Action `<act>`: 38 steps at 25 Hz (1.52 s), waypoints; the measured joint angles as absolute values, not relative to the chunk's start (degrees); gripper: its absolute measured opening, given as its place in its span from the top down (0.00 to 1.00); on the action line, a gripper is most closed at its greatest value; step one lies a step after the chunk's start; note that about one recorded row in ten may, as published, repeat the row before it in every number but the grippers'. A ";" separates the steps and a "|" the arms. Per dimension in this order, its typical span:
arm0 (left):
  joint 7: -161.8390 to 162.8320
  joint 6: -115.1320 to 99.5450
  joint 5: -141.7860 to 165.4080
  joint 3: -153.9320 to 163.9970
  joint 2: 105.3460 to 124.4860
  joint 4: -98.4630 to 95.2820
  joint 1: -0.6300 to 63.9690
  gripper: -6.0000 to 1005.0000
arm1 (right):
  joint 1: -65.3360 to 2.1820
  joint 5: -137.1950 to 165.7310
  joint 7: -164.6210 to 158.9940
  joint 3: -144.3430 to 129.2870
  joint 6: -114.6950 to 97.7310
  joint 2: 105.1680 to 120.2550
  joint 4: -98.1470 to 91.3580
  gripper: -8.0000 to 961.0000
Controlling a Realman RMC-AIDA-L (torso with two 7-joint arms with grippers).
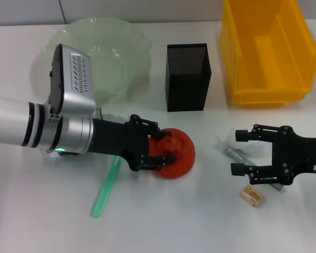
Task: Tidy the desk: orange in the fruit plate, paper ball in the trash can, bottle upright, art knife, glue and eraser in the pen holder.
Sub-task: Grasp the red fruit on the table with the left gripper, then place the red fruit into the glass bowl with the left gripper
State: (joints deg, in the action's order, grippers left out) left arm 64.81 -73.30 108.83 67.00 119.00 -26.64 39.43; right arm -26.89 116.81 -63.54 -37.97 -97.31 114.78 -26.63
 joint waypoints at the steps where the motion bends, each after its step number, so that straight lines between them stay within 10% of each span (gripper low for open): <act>1: 64.81 -73.14 108.82 67.68 119.00 -26.90 39.41 0.39 | -26.89 116.81 -63.47 -37.97 -97.31 114.78 -26.63 0.14; 10: 65.27 -73.30 107.71 67.91 119.00 -27.34 39.15 0.68 | -26.79 116.81 -62.97 -37.89 -97.38 114.79 -26.63 0.14; 38: 43.95 -68.67 58.24 54.89 119.03 -12.94 33.41 0.93 | -27.05 116.52 -62.13 -37.97 -97.20 115.30 -26.63 0.14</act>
State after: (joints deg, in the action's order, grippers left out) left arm 43.95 -68.67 58.24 54.89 119.03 -12.94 33.41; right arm -27.05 116.52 -62.13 -37.97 -97.20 115.30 -26.63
